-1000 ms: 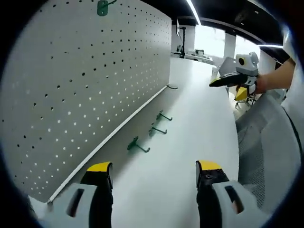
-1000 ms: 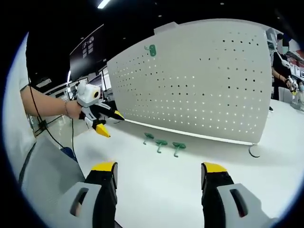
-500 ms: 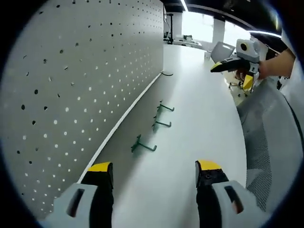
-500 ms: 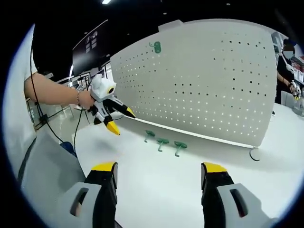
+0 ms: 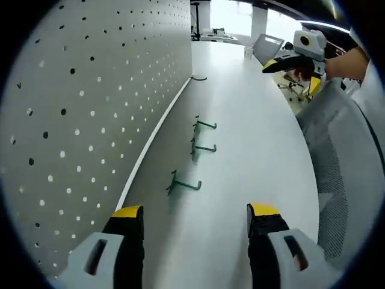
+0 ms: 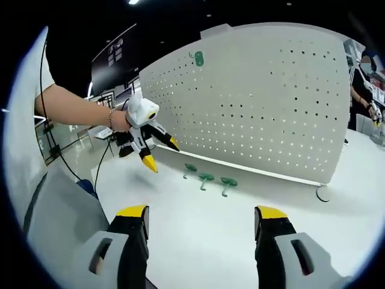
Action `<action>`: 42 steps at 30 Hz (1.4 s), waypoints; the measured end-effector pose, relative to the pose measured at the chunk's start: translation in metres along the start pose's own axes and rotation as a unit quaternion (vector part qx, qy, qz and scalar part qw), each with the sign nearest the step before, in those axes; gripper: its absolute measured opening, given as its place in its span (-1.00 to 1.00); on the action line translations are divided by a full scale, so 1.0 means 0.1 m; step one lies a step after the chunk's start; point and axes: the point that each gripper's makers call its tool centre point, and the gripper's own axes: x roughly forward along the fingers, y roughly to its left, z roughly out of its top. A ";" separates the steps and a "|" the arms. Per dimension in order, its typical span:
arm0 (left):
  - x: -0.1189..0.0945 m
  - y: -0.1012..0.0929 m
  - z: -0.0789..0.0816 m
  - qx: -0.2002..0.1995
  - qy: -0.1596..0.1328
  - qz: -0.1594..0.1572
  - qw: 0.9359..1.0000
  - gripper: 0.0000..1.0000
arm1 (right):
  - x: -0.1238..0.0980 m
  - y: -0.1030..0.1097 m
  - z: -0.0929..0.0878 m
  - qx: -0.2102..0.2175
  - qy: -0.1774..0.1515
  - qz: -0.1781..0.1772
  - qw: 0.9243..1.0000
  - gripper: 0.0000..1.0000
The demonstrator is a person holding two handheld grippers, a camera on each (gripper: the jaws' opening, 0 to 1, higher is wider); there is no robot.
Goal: Insert the hook assembly into the mounting plate slot until the hook locks in place.
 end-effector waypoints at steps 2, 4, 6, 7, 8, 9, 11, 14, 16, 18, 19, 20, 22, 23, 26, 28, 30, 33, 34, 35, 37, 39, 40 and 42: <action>0.02 0.00 0.00 0.007 0.007 -0.007 1.000 0.43 | 0.00 0.00 0.00 0.001 0.000 0.000 1.000 0.37; 0.05 0.00 -0.02 0.018 0.019 -0.014 1.000 0.42 | 0.00 0.00 -0.02 0.001 0.002 0.001 1.000 0.37; 0.07 0.01 -0.03 0.027 0.026 -0.017 0.999 0.42 | 0.00 0.02 -0.01 0.000 0.003 0.002 1.000 0.37; 0.08 0.02 -0.04 0.032 0.031 -0.019 0.999 0.41 | 0.00 0.02 -0.01 0.001 0.002 0.002 1.000 0.38; 0.09 0.03 -0.03 0.032 0.032 -0.020 0.999 0.41 | 0.00 0.03 -0.01 0.003 0.001 0.003 1.000 0.38; 0.10 0.04 -0.03 0.032 0.032 -0.021 0.999 0.41 | 0.00 0.03 -0.01 0.005 0.001 0.005 1.000 0.38; 0.13 0.04 -0.04 0.034 0.037 -0.025 0.998 0.41 | 0.01 0.04 -0.02 0.003 0.001 0.006 1.000 0.38; 0.16 0.04 -0.05 0.043 0.047 -0.032 0.997 0.41 | 0.01 0.04 -0.03 0.000 0.004 0.007 1.000 0.38; 0.18 0.04 -0.06 0.052 0.055 -0.035 0.997 0.41 | 0.00 0.04 -0.03 -0.002 0.006 0.008 1.000 0.38; 0.20 0.05 -0.06 0.055 0.061 -0.039 0.996 0.41 | 0.00 0.04 -0.05 -0.001 0.008 0.007 1.000 0.38; 0.22 0.05 -0.05 0.051 0.062 -0.041 0.996 0.41 | 0.00 0.04 -0.06 -0.001 0.010 0.006 1.000 0.38; 0.23 0.06 -0.04 0.053 0.062 -0.042 0.996 0.40 | 0.01 0.04 -0.06 0.000 0.010 0.007 1.000 0.38; 0.28 0.07 -0.05 0.054 0.068 -0.046 0.995 0.39 | 0.01 0.05 -0.07 0.000 0.012 0.009 1.000 0.38; 0.29 0.07 -0.07 0.061 0.077 -0.047 0.994 0.40 | 0.01 0.05 -0.07 0.000 0.012 0.010 1.000 0.38; 0.32 0.06 -0.07 0.069 0.084 -0.050 0.993 0.40 | 0.01 0.06 -0.07 0.000 0.013 0.011 1.000 0.38; 0.34 0.08 -0.05 0.073 0.083 -0.049 0.993 0.42 | 0.01 0.06 -0.04 0.001 0.011 0.011 1.000 0.38; 0.36 0.07 -0.05 0.073 0.083 -0.055 0.992 0.42 | 0.00 0.06 -0.03 0.001 0.010 0.010 1.000 0.38; 0.39 0.08 -0.07 0.081 0.090 -0.056 0.991 0.41 | -0.02 0.05 -0.03 -0.001 0.011 0.008 1.000 0.37; 0.40 0.08 -0.08 0.081 0.092 -0.057 0.991 0.41 | -0.02 0.04 -0.02 0.000 0.010 0.007 1.000 0.37; 0.41 0.08 -0.08 0.083 0.092 -0.059 0.991 0.40 | -0.03 0.04 -0.02 0.001 0.010 0.006 1.000 0.37; 0.43 0.07 -0.07 0.088 0.094 -0.062 0.990 0.38 | -0.04 0.03 -0.03 0.002 0.011 0.005 1.000 0.37; 0.45 0.07 -0.07 0.092 0.096 -0.066 0.989 0.38 | -0.05 0.02 -0.04 0.004 0.010 0.004 1.000 0.37; 0.45 0.07 -0.06 0.092 0.097 -0.066 0.989 0.38 | -0.05 0.02 -0.04 0.004 0.011 0.003 1.000 0.36; 0.47 0.07 -0.06 0.092 0.099 -0.066 0.989 0.37 | -0.06 0.02 -0.04 0.004 0.010 0.001 1.000 0.34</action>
